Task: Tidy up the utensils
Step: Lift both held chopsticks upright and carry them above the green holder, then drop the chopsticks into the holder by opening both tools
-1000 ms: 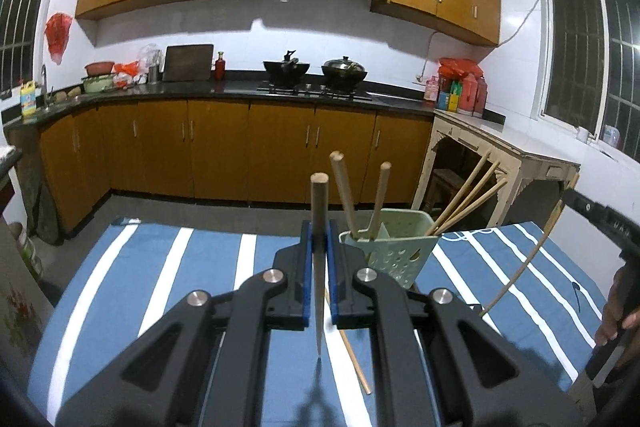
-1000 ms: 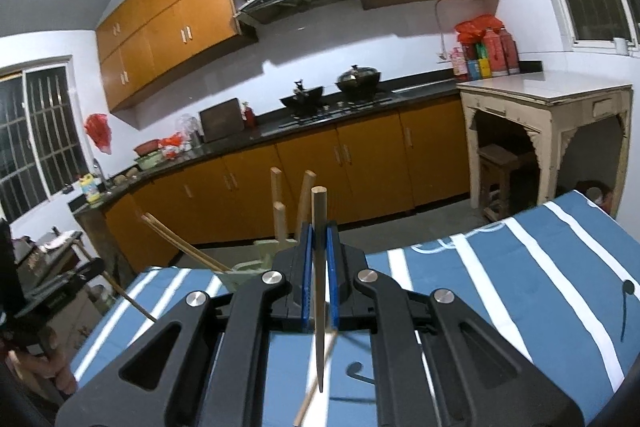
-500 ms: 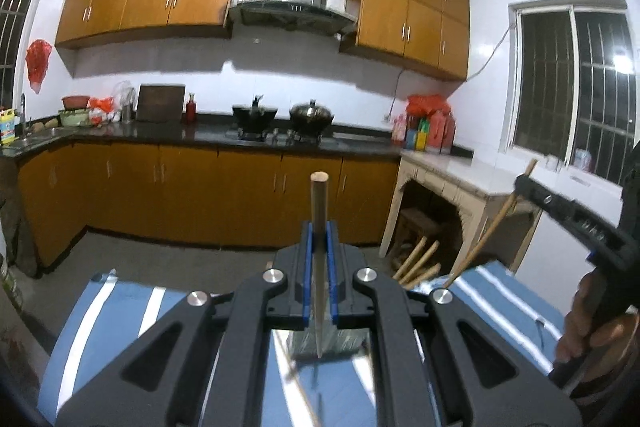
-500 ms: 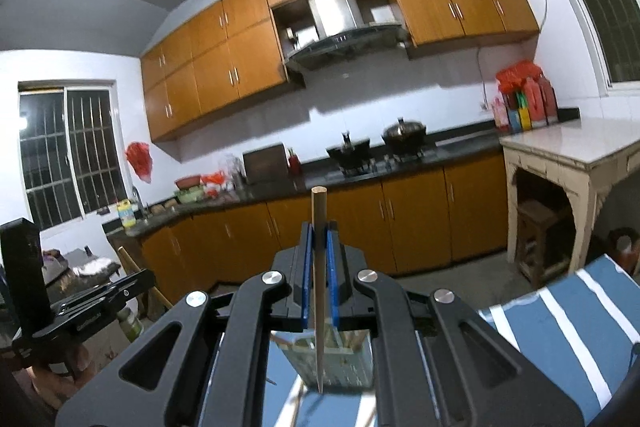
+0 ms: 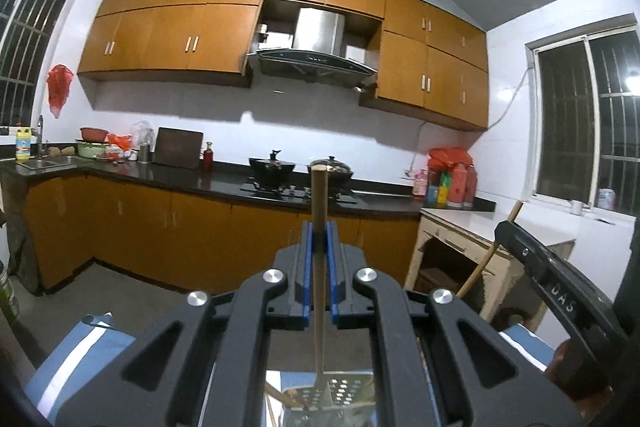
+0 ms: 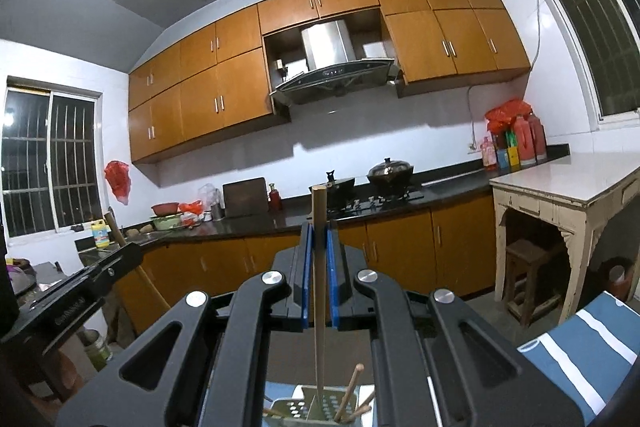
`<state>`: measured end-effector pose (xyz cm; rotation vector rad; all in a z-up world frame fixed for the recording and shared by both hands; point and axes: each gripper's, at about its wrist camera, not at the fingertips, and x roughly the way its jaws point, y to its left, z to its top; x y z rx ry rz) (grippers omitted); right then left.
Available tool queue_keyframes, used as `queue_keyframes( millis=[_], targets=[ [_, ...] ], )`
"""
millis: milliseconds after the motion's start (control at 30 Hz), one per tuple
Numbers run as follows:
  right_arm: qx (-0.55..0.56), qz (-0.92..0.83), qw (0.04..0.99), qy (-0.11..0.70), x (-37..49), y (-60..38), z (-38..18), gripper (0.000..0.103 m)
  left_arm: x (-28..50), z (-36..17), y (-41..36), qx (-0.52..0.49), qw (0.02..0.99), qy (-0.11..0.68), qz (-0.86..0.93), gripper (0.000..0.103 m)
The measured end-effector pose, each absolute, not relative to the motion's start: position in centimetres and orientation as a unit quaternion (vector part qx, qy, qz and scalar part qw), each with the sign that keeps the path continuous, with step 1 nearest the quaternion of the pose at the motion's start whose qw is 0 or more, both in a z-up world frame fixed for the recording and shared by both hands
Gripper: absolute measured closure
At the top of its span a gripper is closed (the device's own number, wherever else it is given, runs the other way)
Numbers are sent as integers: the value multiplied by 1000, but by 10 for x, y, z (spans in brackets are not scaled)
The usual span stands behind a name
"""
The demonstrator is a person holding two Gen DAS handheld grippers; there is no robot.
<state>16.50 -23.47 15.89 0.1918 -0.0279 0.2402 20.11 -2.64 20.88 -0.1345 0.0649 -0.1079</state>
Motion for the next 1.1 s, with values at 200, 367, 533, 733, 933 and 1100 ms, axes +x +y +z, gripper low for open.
queue_keyframes(
  millis=[200,367,533,733,933,1100],
  targets=[
    [87,119,989,10,186,-222,133,95,232,184,-35,-69,995,53,-52,95],
    [83,115,989,30,197,-220,113,95,254,163,-39,-63,993,82,-55,95],
    [78,117,989,38,203,-217,106,95,266,147,-39,-64,991,100,-57,95],
    [79,121,988,54,207,-215,101,95,271,137,-34,-62,990,117,-57,95],
    [87,120,987,61,200,-217,101,74,266,139,-33,-58,990,119,-53,79],
    [88,112,988,56,184,-225,106,64,255,143,-30,-54,990,118,-48,68]
  ],
)
